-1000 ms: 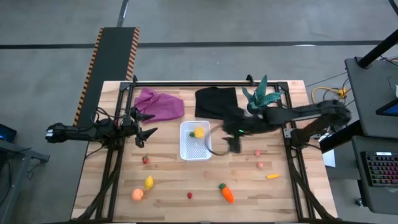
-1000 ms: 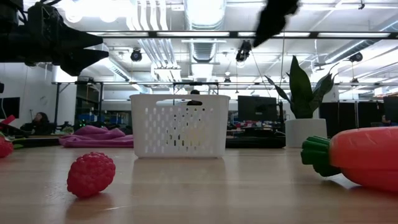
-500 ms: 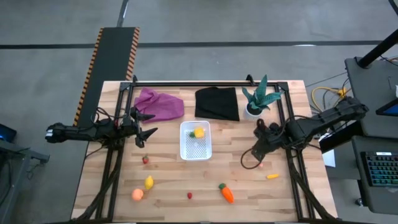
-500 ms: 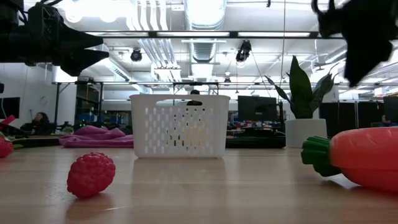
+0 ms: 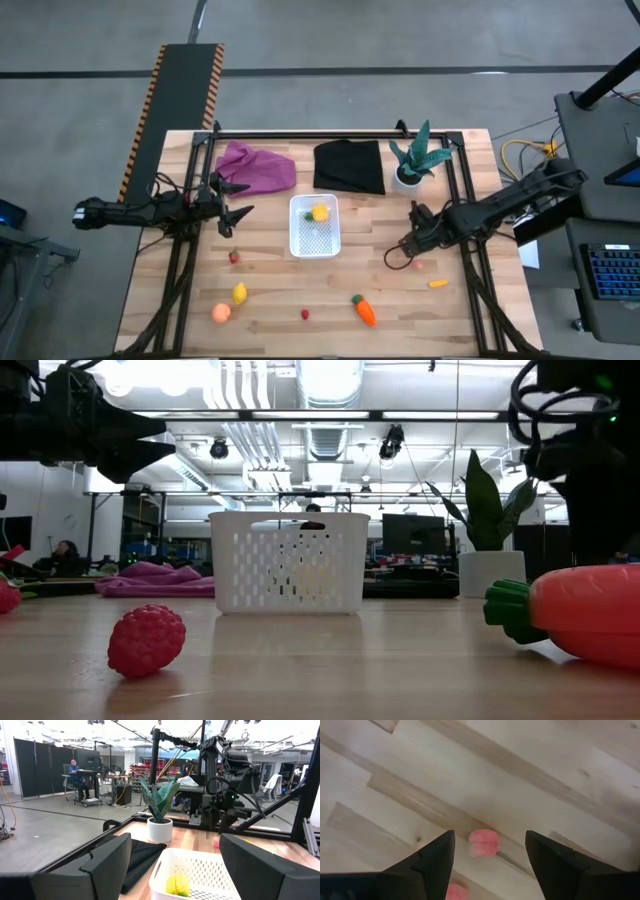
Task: Pick and placing Produce into tupperware
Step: Put the top pink peach into the white bin, then put the pink peach into the white bin
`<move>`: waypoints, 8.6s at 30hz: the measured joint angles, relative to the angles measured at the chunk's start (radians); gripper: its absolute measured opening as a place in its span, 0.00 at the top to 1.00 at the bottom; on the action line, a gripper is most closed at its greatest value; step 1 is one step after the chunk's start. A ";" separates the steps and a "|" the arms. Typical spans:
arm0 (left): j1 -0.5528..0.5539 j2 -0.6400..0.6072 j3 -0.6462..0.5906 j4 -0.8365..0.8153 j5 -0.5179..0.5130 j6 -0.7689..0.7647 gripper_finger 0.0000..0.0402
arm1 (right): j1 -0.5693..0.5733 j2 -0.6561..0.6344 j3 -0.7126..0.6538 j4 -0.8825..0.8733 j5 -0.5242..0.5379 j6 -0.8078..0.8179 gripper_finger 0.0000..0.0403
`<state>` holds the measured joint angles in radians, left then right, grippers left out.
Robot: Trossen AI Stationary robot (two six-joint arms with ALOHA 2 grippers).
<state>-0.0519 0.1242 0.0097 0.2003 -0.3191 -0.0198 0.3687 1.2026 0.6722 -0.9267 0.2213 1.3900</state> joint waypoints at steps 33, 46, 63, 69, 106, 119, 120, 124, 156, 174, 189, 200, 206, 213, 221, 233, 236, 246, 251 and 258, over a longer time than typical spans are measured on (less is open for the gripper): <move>0.000 0.019 0.000 0.000 0.000 0.000 0.28 | 0.039 0.277 0.008 0.087 -0.059 -0.067 0.58; 0.000 0.028 0.000 0.001 0.000 0.000 0.28 | 0.039 0.242 0.046 0.093 -0.012 -0.150 0.84; 0.000 0.028 0.000 0.001 -0.003 0.000 0.28 | -0.008 0.166 0.137 0.776 0.297 -0.763 0.85; 0.000 0.026 0.000 0.002 -0.003 0.000 0.28 | -0.065 0.246 0.194 0.880 0.296 -0.967 0.85; 0.000 0.021 0.000 0.009 -0.003 0.000 0.28 | -0.360 0.764 0.830 0.269 0.145 -1.248 0.81; 0.000 0.024 0.000 0.009 -0.003 0.000 0.28 | -0.361 0.764 0.830 0.251 0.145 -1.245 0.63; 0.000 0.024 0.000 0.009 -0.003 0.000 0.28 | -0.361 0.764 0.830 0.248 0.146 -1.243 0.62; 0.000 0.024 0.000 0.009 -0.003 0.000 0.28 | -0.349 0.718 0.829 0.167 0.131 -1.214 0.57; 0.000 0.026 0.000 0.005 -0.003 -0.002 0.28 | 0.208 0.168 0.229 -0.163 -0.052 0.167 0.22; 0.000 0.024 0.000 0.009 -0.003 -0.001 0.28 | 0.243 0.293 0.102 0.067 -0.132 0.201 0.22; 0.000 0.024 0.000 0.009 -0.003 0.000 0.28 | 0.242 0.379 0.104 0.076 -0.140 0.174 0.34; 0.000 0.026 0.000 0.009 -0.003 0.000 0.28 | 0.240 0.376 0.102 0.083 -0.140 0.152 0.59; 0.000 0.026 0.000 0.009 -0.003 0.000 0.28 | 0.240 0.377 0.101 0.079 -0.123 0.126 0.73; 0.000 0.026 0.000 0.009 -0.003 0.000 0.28 | 0.240 0.378 0.109 0.074 -0.103 0.085 0.83; 0.000 0.024 0.000 0.009 -0.003 0.000 0.28 | 0.233 0.378 0.220 0.173 0.232 -0.104 0.84; 0.000 0.024 0.000 0.010 -0.004 0.000 0.28 | 0.101 0.378 0.419 0.493 0.537 -0.711 0.84; 0.000 0.023 0.000 0.010 -0.004 -0.001 0.28 | 0.058 0.378 0.392 0.677 0.531 -0.888 0.84; 0.000 0.023 0.000 0.010 -0.004 -0.001 0.28 | -0.126 0.411 0.314 1.025 0.323 -1.147 0.84; 0.000 0.025 0.000 0.015 -0.004 -0.001 0.28 | -0.202 0.492 0.358 1.026 0.221 -1.201 0.84; 0.000 0.026 0.000 0.017 -0.004 -0.001 0.28 | -0.269 0.625 0.494 0.939 0.205 -1.269 0.84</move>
<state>-0.0517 0.1498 0.0097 0.2176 -0.3230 -0.0204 0.0998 1.8273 1.1666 0.0119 0.4267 0.1209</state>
